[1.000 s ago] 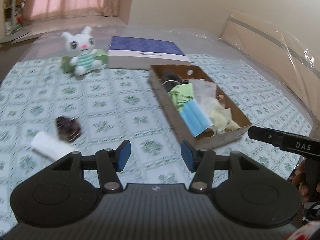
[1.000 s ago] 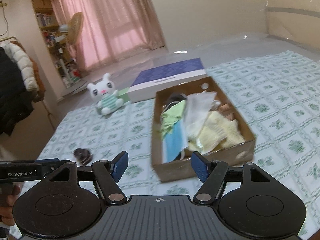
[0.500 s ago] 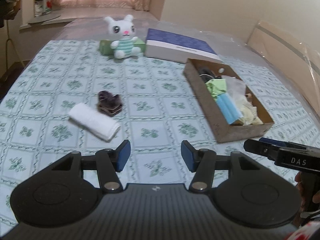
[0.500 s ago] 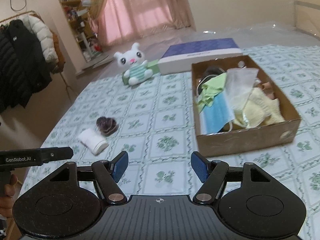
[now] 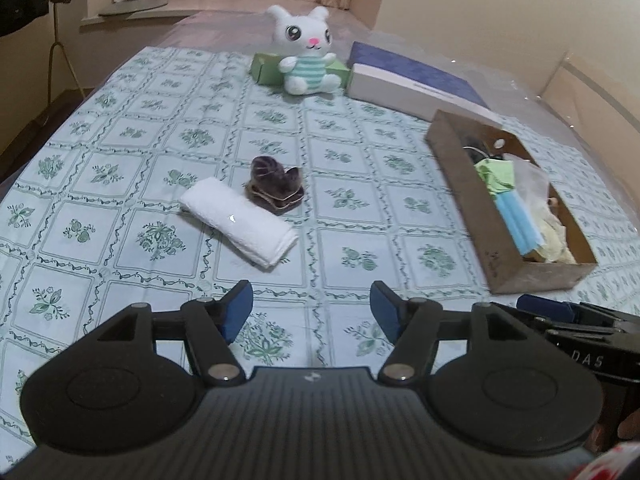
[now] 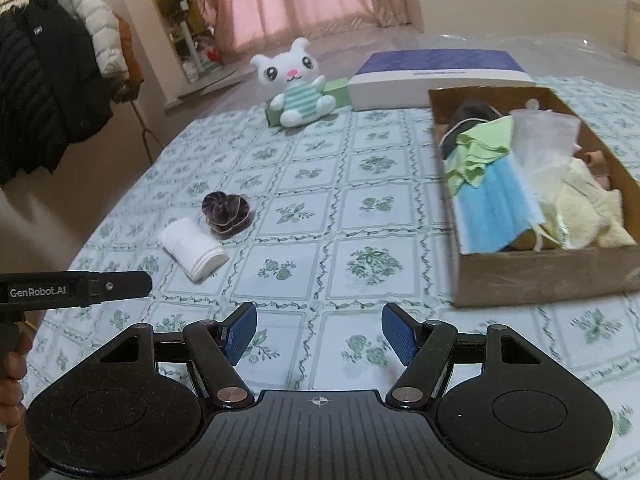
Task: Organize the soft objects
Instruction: 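Withdraw both grippers from the box toward the white towel and scrunchie, then grasp the white towel with the left gripper while the right grasps the purple scrunchie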
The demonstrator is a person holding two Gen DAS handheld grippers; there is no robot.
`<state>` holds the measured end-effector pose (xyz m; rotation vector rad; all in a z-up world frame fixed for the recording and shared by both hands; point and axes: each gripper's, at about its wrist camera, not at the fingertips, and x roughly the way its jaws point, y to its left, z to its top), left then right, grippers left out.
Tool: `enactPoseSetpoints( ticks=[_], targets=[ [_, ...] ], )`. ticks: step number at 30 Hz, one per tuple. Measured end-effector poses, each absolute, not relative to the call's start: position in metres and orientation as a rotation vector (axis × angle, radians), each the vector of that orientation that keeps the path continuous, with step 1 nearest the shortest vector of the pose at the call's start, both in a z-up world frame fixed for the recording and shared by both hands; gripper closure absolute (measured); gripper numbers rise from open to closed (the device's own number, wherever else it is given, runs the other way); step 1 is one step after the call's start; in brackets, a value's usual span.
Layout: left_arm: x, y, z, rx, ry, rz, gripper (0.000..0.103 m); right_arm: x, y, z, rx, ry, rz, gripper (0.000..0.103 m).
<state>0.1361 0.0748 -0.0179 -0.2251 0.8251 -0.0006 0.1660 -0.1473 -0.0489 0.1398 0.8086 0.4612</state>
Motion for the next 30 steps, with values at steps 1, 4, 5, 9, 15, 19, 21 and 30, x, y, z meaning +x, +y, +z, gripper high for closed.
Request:
enactPoseSetpoints(
  ticks=[1, 4, 5, 9, 15, 19, 21, 30],
  targets=[
    [0.14, 0.076, -0.021, -0.227, 0.831, 0.005, 0.038, 0.17, -0.144, -0.051, 0.136, 0.809, 0.463, 0.034],
    [0.151, 0.08, -0.03, -0.238, 0.853, 0.023, 0.037, 0.184, -0.135, -0.059, 0.125, 0.818, 0.473, 0.034],
    [0.155, 0.081, -0.033, -0.248, 0.863, 0.022, 0.037, 0.187, -0.131, -0.061, 0.122, 0.821, 0.473, 0.034],
    [0.175, 0.091, -0.048, -0.287, 0.891, 0.06, 0.037, 0.207, -0.121, -0.072, 0.12, 0.835, 0.475, 0.034],
    [0.208, 0.103, -0.068, -0.359, 0.914, 0.106, 0.037, 0.231, -0.115, -0.082, 0.126, 0.848, 0.471, 0.034],
    [0.23, 0.102, -0.078, -0.365, 0.922, 0.138, 0.037, 0.245, -0.113, -0.089, 0.129, 0.859, 0.459, 0.034],
    [0.239, 0.101, -0.084, -0.369, 0.929, 0.149, 0.037, 0.252, -0.111, -0.092, 0.129, 0.863, 0.456, 0.034],
    [0.248, 0.118, -0.095, -0.291, 0.917, 0.231, 0.037, 0.267, -0.095, -0.104, 0.112, 0.88, 0.485, 0.034]
  ],
)
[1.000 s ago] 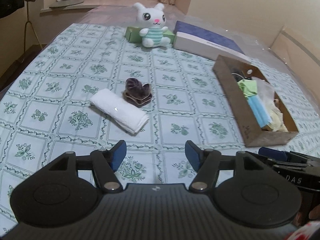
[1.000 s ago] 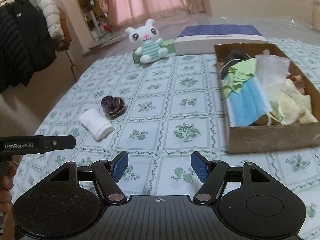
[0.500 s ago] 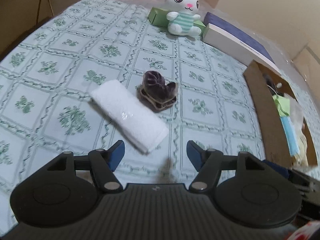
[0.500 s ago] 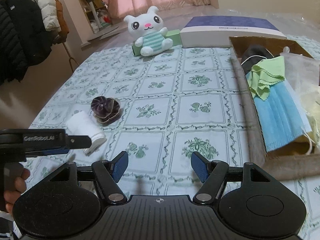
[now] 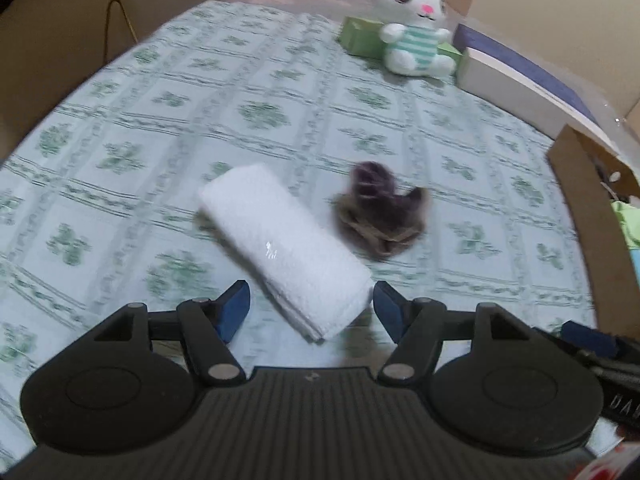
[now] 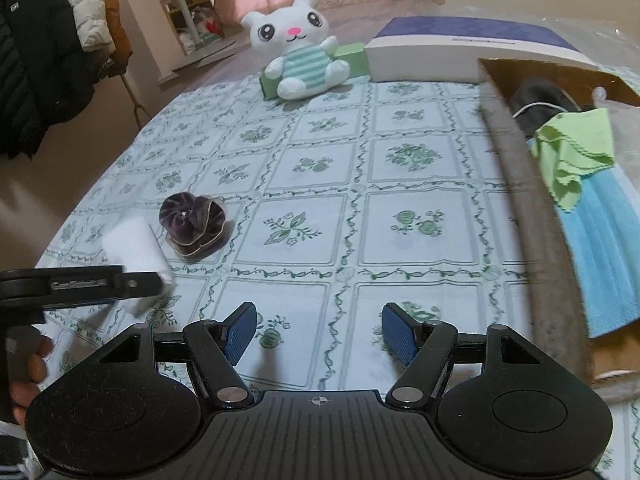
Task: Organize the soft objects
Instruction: 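Grasp the white towel with the left gripper while the right grasps the purple scrunchie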
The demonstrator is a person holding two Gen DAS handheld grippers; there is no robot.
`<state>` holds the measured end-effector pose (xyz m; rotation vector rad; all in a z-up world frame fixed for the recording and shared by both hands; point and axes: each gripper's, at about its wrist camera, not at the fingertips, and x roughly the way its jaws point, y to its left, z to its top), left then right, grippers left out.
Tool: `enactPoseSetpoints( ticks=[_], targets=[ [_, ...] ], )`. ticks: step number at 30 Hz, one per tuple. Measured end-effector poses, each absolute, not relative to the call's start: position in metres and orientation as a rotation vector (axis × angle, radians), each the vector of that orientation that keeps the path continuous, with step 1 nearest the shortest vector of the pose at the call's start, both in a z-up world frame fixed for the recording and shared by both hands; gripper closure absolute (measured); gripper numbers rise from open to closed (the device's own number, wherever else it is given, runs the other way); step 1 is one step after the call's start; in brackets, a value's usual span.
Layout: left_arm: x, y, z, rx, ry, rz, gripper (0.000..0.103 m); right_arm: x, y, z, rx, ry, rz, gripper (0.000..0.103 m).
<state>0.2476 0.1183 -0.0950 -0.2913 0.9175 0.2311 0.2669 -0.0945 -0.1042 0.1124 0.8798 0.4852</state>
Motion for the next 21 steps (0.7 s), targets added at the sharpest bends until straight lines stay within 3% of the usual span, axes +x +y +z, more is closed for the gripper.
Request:
enactPoseSetpoints(
  ticks=[13, 17, 21],
  targets=[
    [0.211, 0.193, -0.089, -0.131, 0.903, 0.347, 0.037, 0.274, -0.04, -0.099, 0.003, 0.794, 0.66, 0.034],
    [0.21, 0.2, -0.079, -0.198, 0.867, 0.27, 0.029, 0.283, -0.02, -0.094, -0.027, 0.742, 0.723, 0.034],
    [0.226, 0.197, -0.079, -0.214, 0.846, 0.228, 0.029, 0.296, 0.001, -0.095, -0.049, 0.703, 0.753, 0.034]
  ],
)
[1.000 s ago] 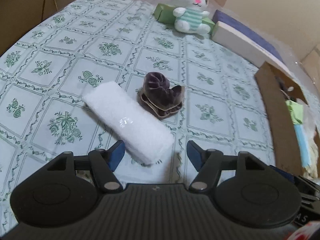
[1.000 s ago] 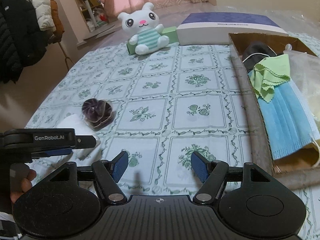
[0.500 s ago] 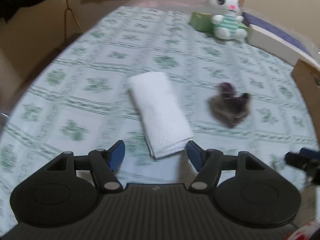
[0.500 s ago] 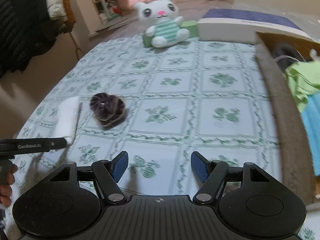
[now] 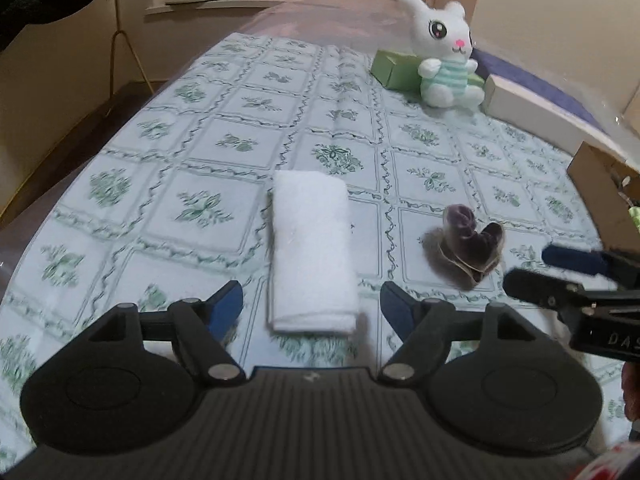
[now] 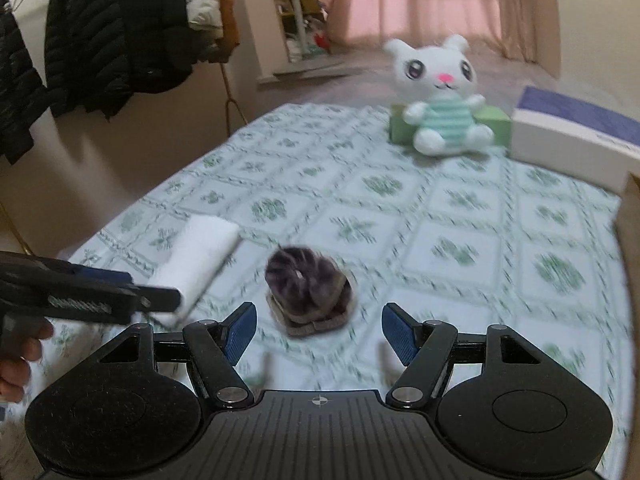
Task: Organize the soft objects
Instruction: 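Grasp the white towel with the left gripper while the right grasps the purple scrunchie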
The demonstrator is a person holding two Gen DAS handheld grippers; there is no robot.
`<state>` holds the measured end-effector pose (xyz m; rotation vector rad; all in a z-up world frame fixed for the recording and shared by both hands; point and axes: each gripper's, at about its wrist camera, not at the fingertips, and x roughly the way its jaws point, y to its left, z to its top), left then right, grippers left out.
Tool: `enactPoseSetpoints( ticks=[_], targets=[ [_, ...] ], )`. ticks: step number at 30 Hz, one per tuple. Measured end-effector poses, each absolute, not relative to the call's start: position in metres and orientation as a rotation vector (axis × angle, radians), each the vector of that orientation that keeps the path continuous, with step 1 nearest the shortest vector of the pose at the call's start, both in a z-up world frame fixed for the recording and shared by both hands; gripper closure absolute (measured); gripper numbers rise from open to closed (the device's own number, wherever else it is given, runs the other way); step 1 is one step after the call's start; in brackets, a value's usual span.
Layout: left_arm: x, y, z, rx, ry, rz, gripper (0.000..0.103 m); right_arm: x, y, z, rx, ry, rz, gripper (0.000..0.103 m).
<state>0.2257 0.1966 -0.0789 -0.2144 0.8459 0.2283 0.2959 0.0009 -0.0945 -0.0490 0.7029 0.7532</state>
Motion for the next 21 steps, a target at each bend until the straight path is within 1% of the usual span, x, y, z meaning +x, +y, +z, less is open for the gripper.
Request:
enactPoseSetpoints(
  ticks=[4, 9, 10, 11, 12, 13, 14, 15, 16, 19, 21],
  targets=[
    [0.246, 0.193, -0.089, -0.177, 0.864, 0.233, 0.03, 0.306, 0.017, -0.102, -0.073, 0.709, 0.759, 0.033],
    [0.262, 0.195, -0.099, -0.122, 0.869, 0.269, 0.037, 0.314, 0.03, -0.114, -0.083, 0.72, 0.752, 0.033],
    [0.263, 0.196, -0.1, -0.124, 0.868, 0.271, 0.039, 0.314, 0.032, -0.116, -0.082, 0.72, 0.75, 0.033],
    [0.264, 0.198, -0.1, -0.128, 0.866, 0.273, 0.045, 0.315, 0.032, -0.118, -0.083, 0.722, 0.748, 0.033],
    [0.265, 0.199, -0.101, -0.132, 0.866, 0.273, 0.048, 0.315, 0.033, -0.119, -0.083, 0.722, 0.746, 0.033],
    [0.266, 0.2, -0.101, -0.132, 0.865, 0.274, 0.054, 0.315, 0.033, -0.12, -0.083, 0.719, 0.746, 0.038],
    [0.266, 0.201, -0.101, -0.131, 0.862, 0.273, 0.055, 0.316, 0.034, -0.121, -0.086, 0.714, 0.743, 0.045],
    [0.266, 0.201, -0.101, -0.127, 0.86, 0.271, 0.058, 0.316, 0.034, -0.122, -0.091, 0.712, 0.747, 0.056],
    [0.267, 0.201, -0.1, -0.124, 0.86, 0.266, 0.061, 0.316, 0.033, -0.122, -0.092, 0.714, 0.754, 0.062],
    [0.266, 0.201, -0.099, -0.116, 0.853, 0.258, 0.069, 0.314, 0.028, -0.118, -0.091, 0.695, 0.76, 0.072],
    [0.264, 0.2, -0.097, -0.115, 0.85, 0.25, 0.071, 0.312, 0.023, -0.115, -0.076, 0.695, 0.766, 0.076]
  ],
)
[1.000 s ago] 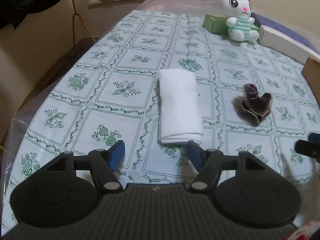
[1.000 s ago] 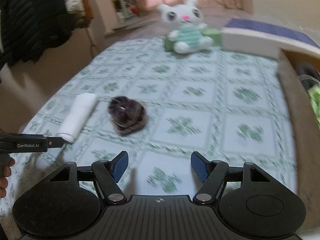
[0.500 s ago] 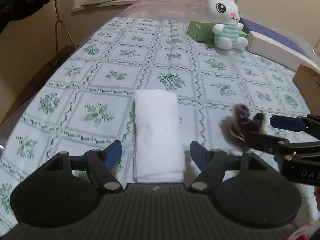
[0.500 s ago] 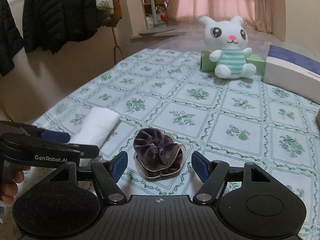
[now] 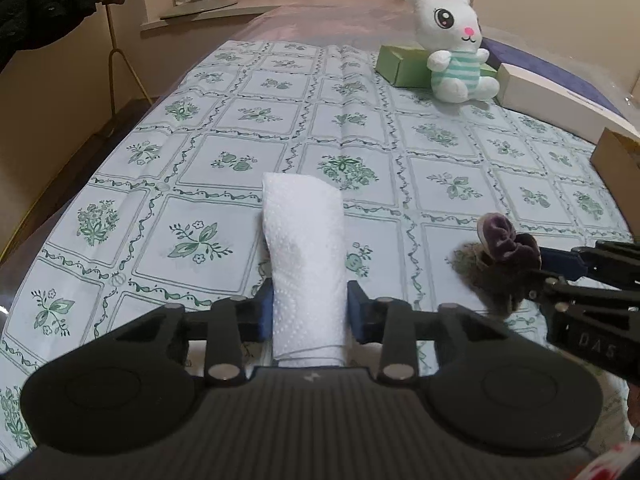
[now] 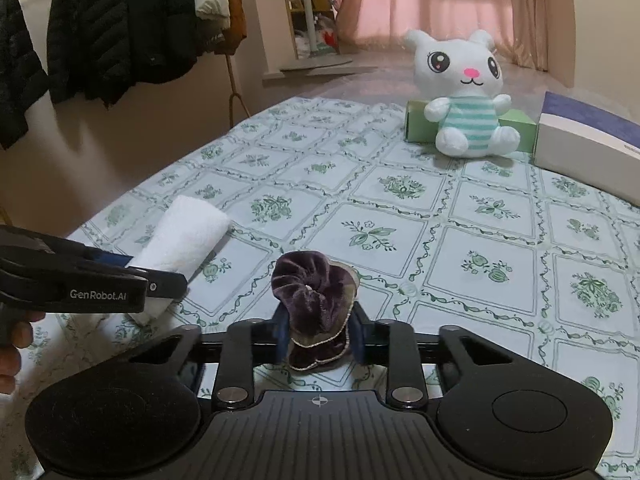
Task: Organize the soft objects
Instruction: 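Grasp the white towel with the left gripper while the right grasps the purple scrunchie, then carry the white towel and purple scrunchie with both grippers over the box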
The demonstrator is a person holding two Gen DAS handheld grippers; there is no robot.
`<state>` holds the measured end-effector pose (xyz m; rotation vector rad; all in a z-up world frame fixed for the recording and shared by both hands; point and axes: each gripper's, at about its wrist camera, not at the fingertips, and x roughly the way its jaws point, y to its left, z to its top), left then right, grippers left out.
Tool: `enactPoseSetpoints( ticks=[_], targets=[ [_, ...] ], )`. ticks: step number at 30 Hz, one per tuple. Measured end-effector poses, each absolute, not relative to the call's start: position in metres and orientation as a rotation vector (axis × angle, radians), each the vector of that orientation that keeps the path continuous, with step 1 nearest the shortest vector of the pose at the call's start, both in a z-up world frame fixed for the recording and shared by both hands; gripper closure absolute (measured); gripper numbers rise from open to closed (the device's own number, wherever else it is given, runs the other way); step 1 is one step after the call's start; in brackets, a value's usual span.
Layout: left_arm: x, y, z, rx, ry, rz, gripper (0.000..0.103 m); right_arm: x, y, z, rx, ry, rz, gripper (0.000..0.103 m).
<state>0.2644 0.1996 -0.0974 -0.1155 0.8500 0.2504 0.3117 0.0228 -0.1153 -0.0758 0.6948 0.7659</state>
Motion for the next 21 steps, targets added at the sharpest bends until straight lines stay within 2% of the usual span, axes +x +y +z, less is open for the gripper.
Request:
enactPoseSetpoints(
  ticks=[10, 21],
  targets=[
    [0.247, 0.168, -0.071, -0.137, 0.815, 0.169, 0.072, 0.283, -0.045, -0.083, 0.064, 0.699, 0.701, 0.078],
    [0.233, 0.069, -0.019, -0.136, 0.748, -0.043, 0.072, 0.229, -0.163, -0.034, 0.173, 0.639, 0.539, 0.078]
  ],
)
